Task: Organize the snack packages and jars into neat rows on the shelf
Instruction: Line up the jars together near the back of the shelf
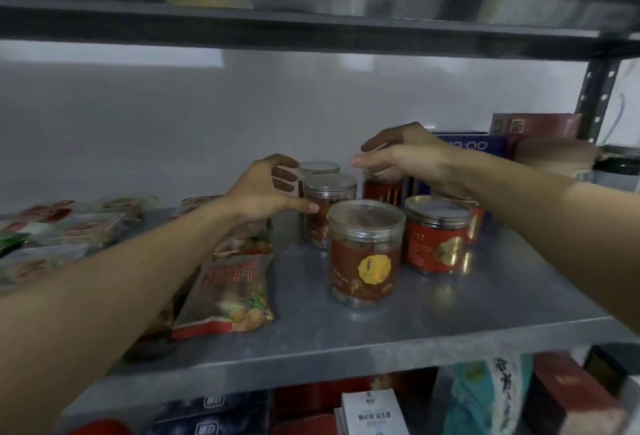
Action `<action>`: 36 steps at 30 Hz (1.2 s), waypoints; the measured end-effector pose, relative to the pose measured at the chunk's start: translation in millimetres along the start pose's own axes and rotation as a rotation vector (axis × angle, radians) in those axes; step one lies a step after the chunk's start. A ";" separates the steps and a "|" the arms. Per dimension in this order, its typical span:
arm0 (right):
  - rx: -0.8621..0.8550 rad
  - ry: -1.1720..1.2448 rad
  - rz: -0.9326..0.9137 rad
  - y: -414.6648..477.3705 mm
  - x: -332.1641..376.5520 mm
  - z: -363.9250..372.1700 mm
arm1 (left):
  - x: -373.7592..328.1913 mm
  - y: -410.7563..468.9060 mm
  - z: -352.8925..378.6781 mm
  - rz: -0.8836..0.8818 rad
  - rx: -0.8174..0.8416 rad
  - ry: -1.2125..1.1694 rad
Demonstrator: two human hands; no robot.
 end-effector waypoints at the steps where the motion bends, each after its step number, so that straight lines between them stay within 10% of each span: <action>1: 0.026 0.006 -0.014 -8.0 1.7 -1.1 | -4.9 -7.4 -2.3 0.004 -0.039 -0.015; 18: 0.035 0.272 -0.036 -74.4 -26.1 47.3 | -33.3 -122.6 63.1 0.034 -0.026 -0.370; 36: -0.024 0.355 -0.072 -75.2 -24.6 60.2 | -30.5 -119.6 49.5 0.048 0.010 -0.218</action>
Point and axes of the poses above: each hand's wrist, its own y-axis towards the middle knuckle, its own z-axis out of the palm, x = y × z, the point moved 4 cm from there along y, towards the middle knuckle, and after that the axes turned 2 degrees about z, right-handed, at the moved point
